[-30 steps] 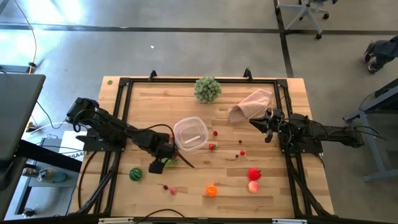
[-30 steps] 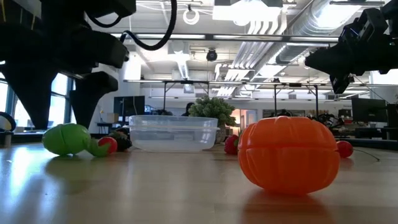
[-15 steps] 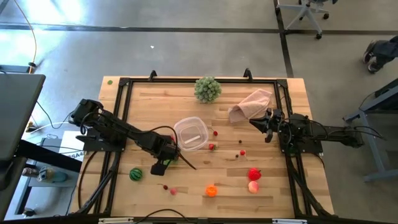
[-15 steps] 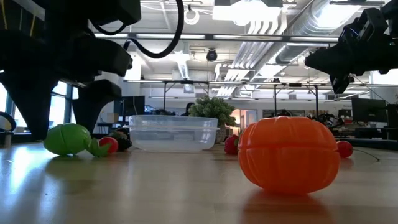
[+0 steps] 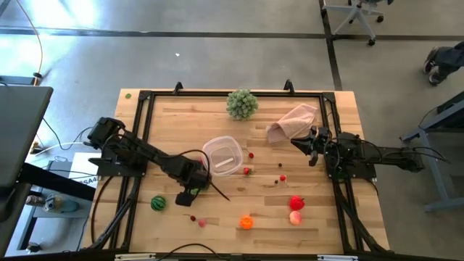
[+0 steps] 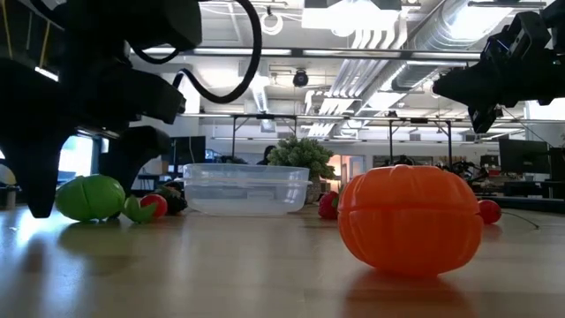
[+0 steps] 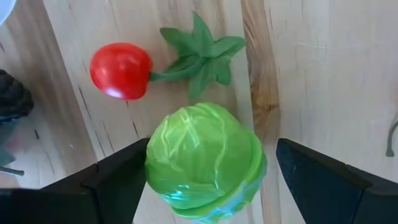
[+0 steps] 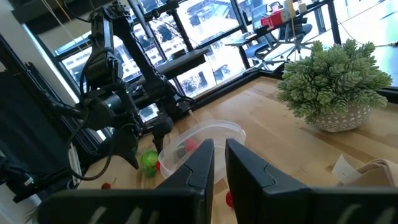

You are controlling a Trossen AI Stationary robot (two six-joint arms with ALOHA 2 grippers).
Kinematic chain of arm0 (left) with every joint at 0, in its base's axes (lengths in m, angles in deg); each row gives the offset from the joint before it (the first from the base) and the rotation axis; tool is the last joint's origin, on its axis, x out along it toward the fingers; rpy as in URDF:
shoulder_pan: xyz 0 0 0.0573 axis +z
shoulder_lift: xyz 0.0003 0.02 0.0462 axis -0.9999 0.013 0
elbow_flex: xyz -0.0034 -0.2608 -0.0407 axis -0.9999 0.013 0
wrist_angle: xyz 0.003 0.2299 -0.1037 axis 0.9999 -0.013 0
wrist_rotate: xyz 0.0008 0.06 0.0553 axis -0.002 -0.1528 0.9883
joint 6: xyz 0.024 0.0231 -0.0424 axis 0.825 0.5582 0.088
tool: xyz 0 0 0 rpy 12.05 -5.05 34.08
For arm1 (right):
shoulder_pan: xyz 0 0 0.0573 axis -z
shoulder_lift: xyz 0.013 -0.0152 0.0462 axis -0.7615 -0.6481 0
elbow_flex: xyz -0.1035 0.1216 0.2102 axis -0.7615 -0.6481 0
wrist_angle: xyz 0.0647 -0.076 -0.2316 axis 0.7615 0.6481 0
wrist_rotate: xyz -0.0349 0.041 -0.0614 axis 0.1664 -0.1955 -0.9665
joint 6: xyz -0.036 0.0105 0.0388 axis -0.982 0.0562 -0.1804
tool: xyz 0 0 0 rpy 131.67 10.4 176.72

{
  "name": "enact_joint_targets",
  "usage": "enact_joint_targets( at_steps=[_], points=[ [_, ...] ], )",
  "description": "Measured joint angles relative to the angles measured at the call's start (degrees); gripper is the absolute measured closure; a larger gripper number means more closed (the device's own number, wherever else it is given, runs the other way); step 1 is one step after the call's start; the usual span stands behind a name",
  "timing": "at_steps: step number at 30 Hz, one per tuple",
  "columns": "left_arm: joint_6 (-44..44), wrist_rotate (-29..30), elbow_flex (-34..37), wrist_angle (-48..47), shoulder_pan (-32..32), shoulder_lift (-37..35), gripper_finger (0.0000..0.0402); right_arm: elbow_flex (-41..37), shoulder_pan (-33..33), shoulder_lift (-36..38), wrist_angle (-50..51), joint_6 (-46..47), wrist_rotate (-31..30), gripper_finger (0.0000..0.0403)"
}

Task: Pick and placing Produce into tupperware
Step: Put the green cabbage into the transparent bin

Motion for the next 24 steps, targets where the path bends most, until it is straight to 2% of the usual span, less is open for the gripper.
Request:
enact_joint_targets(
  at_steps=[7,24],
  points=[
    [0.6,2.1,0.0,0.6,0.1,0.1,0.0074,0.0,0.0,0.0,0.0,0.0,0.0,0.0373],
    [0.6,2.5,0.0,0.6,0.0,0.1,0.0172,0.0,0.0,0.0,0.0,0.0,0.0,0.0373]
  ],
)
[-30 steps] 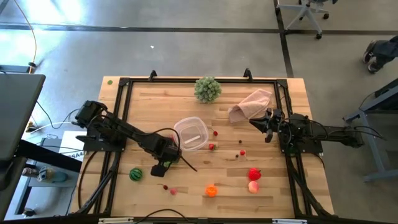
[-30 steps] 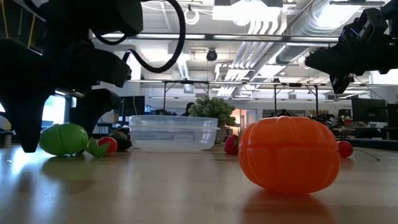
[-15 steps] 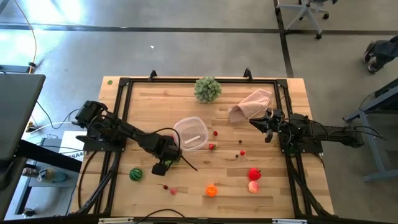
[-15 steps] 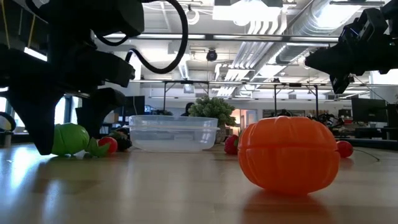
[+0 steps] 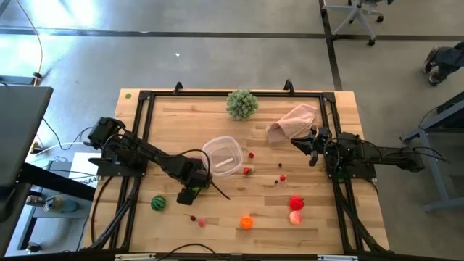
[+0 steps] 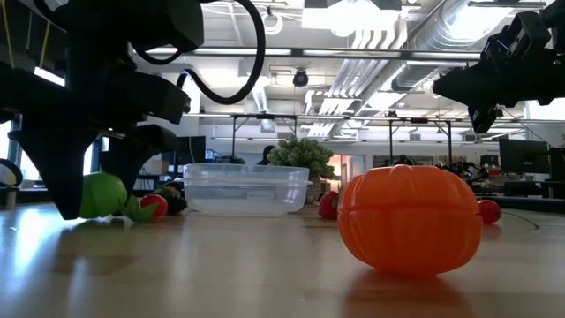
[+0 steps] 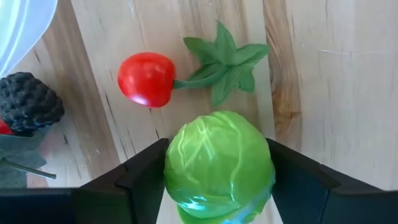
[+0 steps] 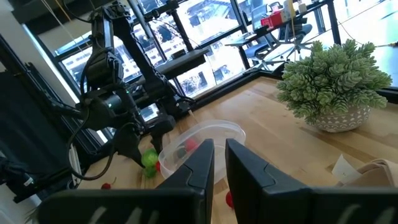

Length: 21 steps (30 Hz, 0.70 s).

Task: Pick and placing Produce into tupperware
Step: Put the green cabbage into the transparent bin

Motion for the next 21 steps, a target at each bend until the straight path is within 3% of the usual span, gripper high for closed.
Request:
enact_joint_targets(
  at_steps=[21],
  points=[
    [-0.1,-1.8,0.0,-0.1,0.0,0.0,0.0167,0.0,0.0,0.0,0.0,0.0,0.0,0.0373]
  ],
)
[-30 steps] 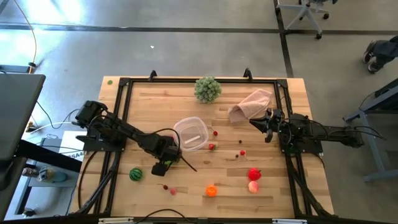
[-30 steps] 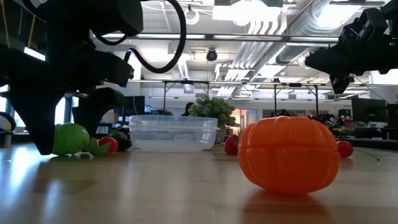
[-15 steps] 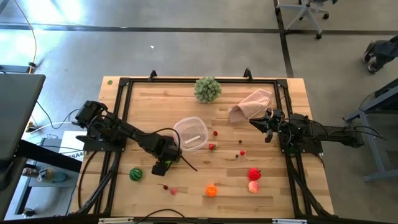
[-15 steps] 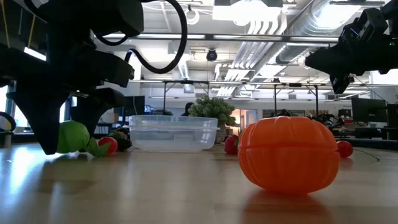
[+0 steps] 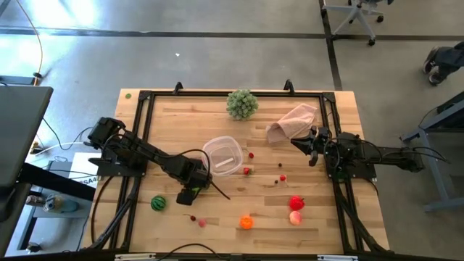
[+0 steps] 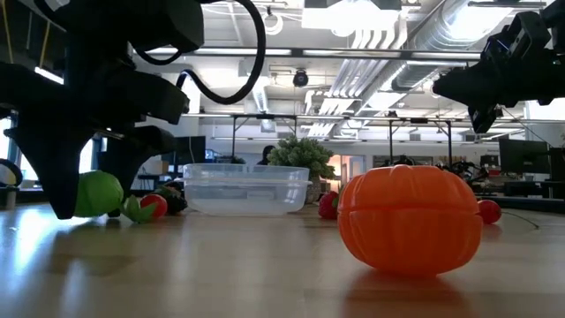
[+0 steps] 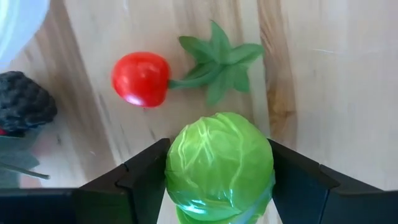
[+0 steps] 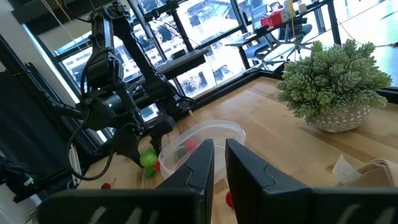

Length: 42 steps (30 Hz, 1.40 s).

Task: Pick and placing Produce into tupperware
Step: Put the green cabbage into the transparent bin

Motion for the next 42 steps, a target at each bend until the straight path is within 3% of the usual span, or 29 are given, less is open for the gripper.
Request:
enact_joint_targets(
  at_steps=[6,10,16,23,31,42],
  points=[
    [-0.5,-1.4,-3.6,-5.5,0.0,0.0,0.0167,0.0,0.0,0.0,0.0,0.0,0.0,0.0373],
    [-0.3,1.4,-8.8,-11.8,0.0,0.0,0.0167,0.0,0.0,0.0,0.0,0.0,0.0,0.0373],
    [5.1,11.6,-19.2,-20.0,0.0,-0.1,0.0167,0.0,0.0,0.0,0.0,0.0,0.0,0.0373],
    [12.5,25.8,-26.8,-20.5,1.7,-0.1,0.0167,0.0,0.0,0.0,0.0,0.0,0.0,0.0373],
    [18.6,19.3,-26.8,-15.5,12.1,-0.1,0.0167,0.0,0.0,0.0,0.0,0.0,0.0,0.0373],
    [22.4,7.4,-18.0,-4.2,20.8,-0.1,0.0167,0.0,0.0,0.0,0.0,0.0,0.0,0.0373]
  ],
)
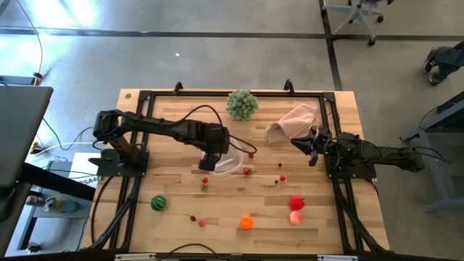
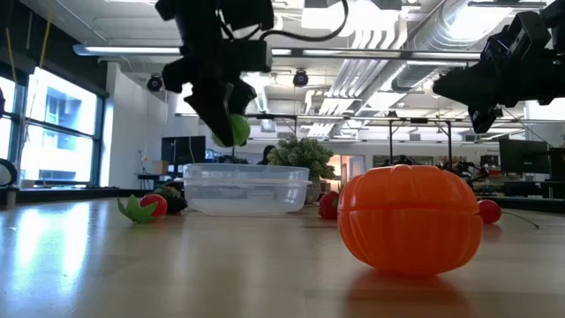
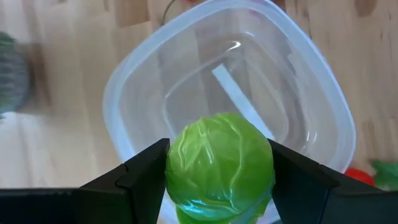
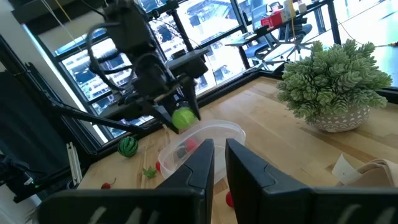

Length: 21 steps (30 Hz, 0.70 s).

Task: Pick and placing Produce into tupperware
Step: Put the green cabbage into the transparent bin

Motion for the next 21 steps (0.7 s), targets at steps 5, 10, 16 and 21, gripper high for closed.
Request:
enact_joint_targets(
  at_steps=[5,10,16,21],
  points=[
    [1.7,-1.5,4.2,4.9,0.7,0.0,0.0167,0.0,0.0,0.0,0.0,0.0,0.0,0.0373],
    [1.8,-1.5,7.2,8.1,0.7,0.0,0.0167,0.0,0.0,0.0,0.0,0.0,0.0,0.0373],
    [1.2,-1.7,8.5,9.1,1.1,0.0,0.0167,0.0,0.0,0.0,0.0,0.0,0.0,0.0373],
    [-0.1,-2.0,8.5,8.8,1.0,0.0,0.0167,0.0,0.0,0.0,0.0,0.0,0.0,0.0373]
  ],
)
